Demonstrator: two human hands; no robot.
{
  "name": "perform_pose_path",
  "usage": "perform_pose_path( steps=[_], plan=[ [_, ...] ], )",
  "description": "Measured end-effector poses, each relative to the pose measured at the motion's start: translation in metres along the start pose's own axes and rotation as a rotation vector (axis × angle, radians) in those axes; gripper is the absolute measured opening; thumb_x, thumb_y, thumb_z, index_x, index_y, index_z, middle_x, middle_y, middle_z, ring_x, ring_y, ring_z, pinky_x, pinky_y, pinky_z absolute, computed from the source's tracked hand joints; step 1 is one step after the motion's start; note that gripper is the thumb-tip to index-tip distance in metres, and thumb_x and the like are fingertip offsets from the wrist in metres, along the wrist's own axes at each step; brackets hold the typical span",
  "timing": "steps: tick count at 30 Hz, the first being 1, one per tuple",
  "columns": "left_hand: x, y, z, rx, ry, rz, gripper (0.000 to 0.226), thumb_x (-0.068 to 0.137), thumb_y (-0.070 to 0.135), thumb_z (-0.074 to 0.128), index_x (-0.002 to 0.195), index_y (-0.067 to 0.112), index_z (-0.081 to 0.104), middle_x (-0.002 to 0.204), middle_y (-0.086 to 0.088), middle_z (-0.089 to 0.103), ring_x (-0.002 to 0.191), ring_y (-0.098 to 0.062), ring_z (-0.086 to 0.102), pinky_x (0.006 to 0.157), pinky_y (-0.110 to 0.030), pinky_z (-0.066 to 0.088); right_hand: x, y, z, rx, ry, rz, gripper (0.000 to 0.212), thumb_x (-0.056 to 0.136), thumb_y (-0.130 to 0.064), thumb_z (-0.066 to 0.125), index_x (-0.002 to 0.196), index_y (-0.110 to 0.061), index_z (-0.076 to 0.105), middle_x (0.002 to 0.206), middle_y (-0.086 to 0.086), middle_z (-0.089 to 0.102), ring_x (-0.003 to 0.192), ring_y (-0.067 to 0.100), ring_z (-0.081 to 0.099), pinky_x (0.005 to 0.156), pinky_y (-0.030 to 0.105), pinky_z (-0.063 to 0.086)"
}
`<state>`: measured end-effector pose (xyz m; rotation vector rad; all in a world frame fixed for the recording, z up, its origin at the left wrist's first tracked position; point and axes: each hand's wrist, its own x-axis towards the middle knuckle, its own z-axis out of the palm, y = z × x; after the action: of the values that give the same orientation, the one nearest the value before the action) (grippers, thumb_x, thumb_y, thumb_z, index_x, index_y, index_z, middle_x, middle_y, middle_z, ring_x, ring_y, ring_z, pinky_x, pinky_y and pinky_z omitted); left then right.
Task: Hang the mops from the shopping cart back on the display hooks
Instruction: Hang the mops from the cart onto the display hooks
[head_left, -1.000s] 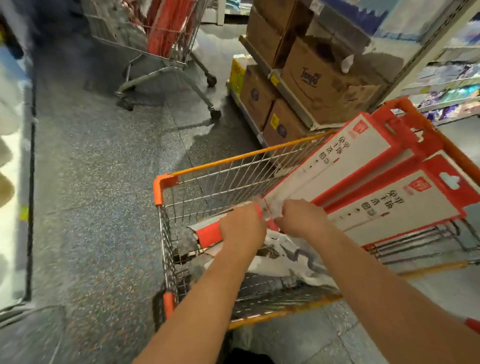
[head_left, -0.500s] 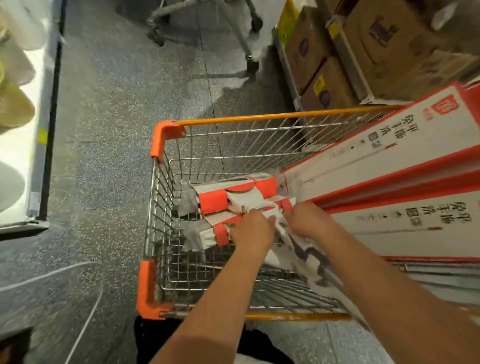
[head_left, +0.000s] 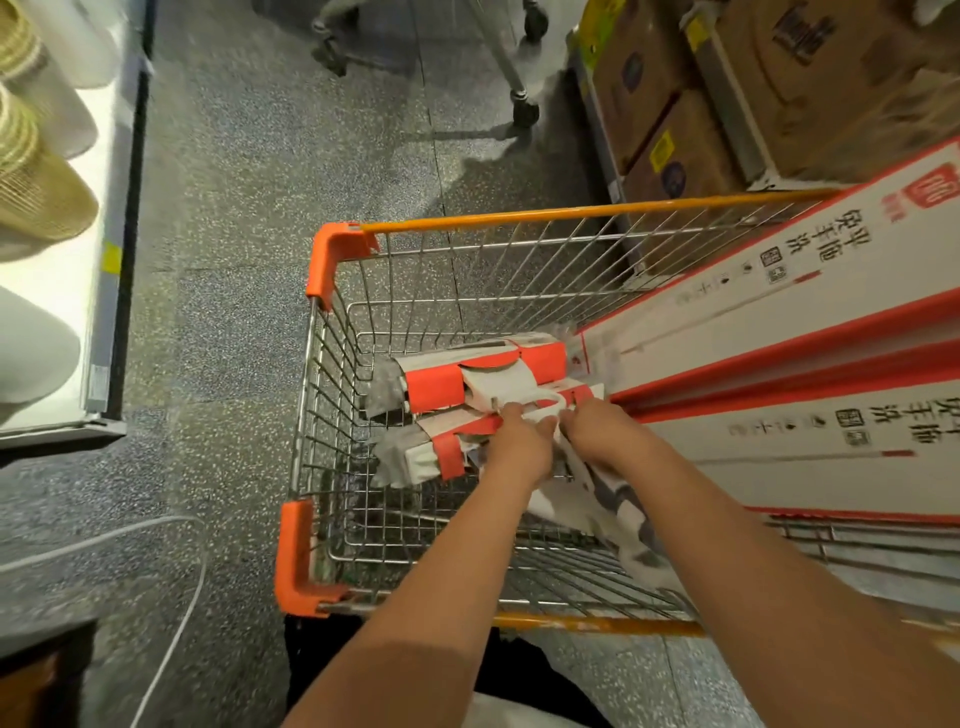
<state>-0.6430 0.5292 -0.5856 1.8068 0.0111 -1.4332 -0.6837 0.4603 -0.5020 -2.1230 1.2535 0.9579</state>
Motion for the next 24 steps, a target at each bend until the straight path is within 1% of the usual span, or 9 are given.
perform_pose_path(
  steps=[4, 6, 8, 12, 15, 17, 19, 22, 24],
  plan=[
    [0.001, -0.010, 0.007, -0.241, 0.010, -0.022, 0.043, 0.086, 0.028, 0.063, 0.122, 0.029, 0.041, 0.120, -0.023, 0.056, 0.111, -0.043, 0.055, 0.095, -0.059, 0.047, -0.007, 0.001, -0.001, -0.029, 0.016, -0.025, 0.038, 0.103, -0.009, 0.028, 0.136, -0.001, 0.045, 0.141, 0.021, 0.046, 0.127, 0.031, 0.046, 0.099, 0.029, 0.036],
    [-0.002, -0.011, 0.007, -0.320, 0.011, -0.010, 0.051, 0.074, 0.030, 0.068, 0.116, 0.033, 0.040, 0.120, -0.020, 0.056, 0.109, -0.041, 0.056, 0.093, -0.060, 0.047, -0.011, 0.003, 0.003, -0.021, 0.033, -0.017, 0.038, 0.104, -0.012, 0.027, 0.135, -0.003, 0.047, 0.140, 0.021, 0.046, 0.124, 0.032, 0.047, 0.099, 0.031, 0.038],
    [-0.007, -0.011, 0.005, -0.363, 0.016, 0.017, 0.061, 0.064, 0.033, 0.068, 0.118, 0.033, 0.040, 0.118, -0.014, 0.057, 0.108, -0.039, 0.058, 0.092, -0.059, 0.048, -0.018, 0.003, 0.007, 0.013, 0.065, 0.000, 0.038, 0.104, -0.016, 0.028, 0.132, -0.004, 0.050, 0.138, 0.020, 0.047, 0.121, 0.033, 0.050, 0.097, 0.033, 0.040],
    [-0.036, -0.003, -0.006, -0.361, 0.015, 0.116, 0.058, 0.067, 0.029, 0.071, 0.118, 0.025, 0.044, 0.112, -0.008, 0.062, 0.104, -0.034, 0.062, 0.085, -0.057, 0.054, -0.045, -0.001, 0.008, 0.232, 0.168, 0.036, 0.036, 0.102, -0.021, 0.035, 0.129, -0.003, 0.052, 0.131, 0.019, 0.055, 0.118, 0.035, 0.053, 0.090, 0.033, 0.042],
    [-0.054, -0.001, -0.012, -0.346, -0.044, 0.142, 0.048, 0.068, 0.030, 0.073, 0.111, 0.024, 0.054, 0.108, -0.009, 0.067, 0.098, -0.031, 0.065, 0.077, -0.054, 0.057, -0.075, -0.006, 0.007, 0.329, 0.229, 0.108, 0.030, 0.101, -0.019, 0.037, 0.112, -0.002, 0.059, 0.120, 0.021, 0.060, 0.106, 0.032, 0.057, 0.077, 0.029, 0.037],
    [-0.067, 0.002, -0.016, -0.291, -0.076, 0.178, 0.050, 0.061, 0.039, 0.069, 0.108, 0.028, 0.059, 0.106, -0.007, 0.069, 0.096, -0.028, 0.067, 0.080, -0.053, 0.057, -0.095, -0.010, 0.007, 0.331, 0.278, 0.114, 0.030, 0.100, -0.021, 0.039, 0.104, -0.001, 0.062, 0.114, 0.021, 0.062, 0.099, 0.030, 0.057, 0.076, 0.031, 0.039],
    [-0.083, 0.003, -0.020, -0.279, -0.100, 0.224, 0.050, 0.061, 0.038, 0.066, 0.110, 0.027, 0.062, 0.104, -0.008, 0.070, 0.096, -0.030, 0.067, 0.082, -0.052, 0.056, -0.112, -0.013, 0.009, 0.338, 0.318, 0.132, 0.030, 0.099, -0.022, 0.039, 0.101, -0.001, 0.061, 0.105, 0.020, 0.061, 0.093, 0.029, 0.056, 0.072, 0.031, 0.038],
    [-0.110, 0.003, -0.028, -0.285, -0.156, 0.293, 0.046, 0.070, 0.032, 0.066, 0.115, 0.024, 0.061, 0.108, -0.013, 0.068, 0.099, -0.033, 0.066, 0.084, -0.050, 0.055, -0.137, -0.016, 0.014, 0.425, 0.418, 0.159, 0.024, 0.098, -0.022, 0.040, 0.078, -0.014, 0.051, 0.079, 0.004, 0.051, 0.079, 0.025, 0.051, 0.055, 0.024, 0.031],
    [-0.126, 0.001, -0.033, -0.320, -0.195, 0.326, 0.041, 0.078, 0.026, 0.066, 0.119, 0.024, 0.060, 0.111, -0.009, 0.068, 0.101, -0.030, 0.065, 0.086, -0.051, 0.053, -0.153, -0.019, 0.016, 0.520, 0.474, 0.195, 0.024, 0.100, -0.027, 0.041, 0.079, -0.016, 0.049, 0.071, -0.003, 0.044, 0.069, 0.018, 0.047, 0.053, 0.017, 0.032]
  ],
)
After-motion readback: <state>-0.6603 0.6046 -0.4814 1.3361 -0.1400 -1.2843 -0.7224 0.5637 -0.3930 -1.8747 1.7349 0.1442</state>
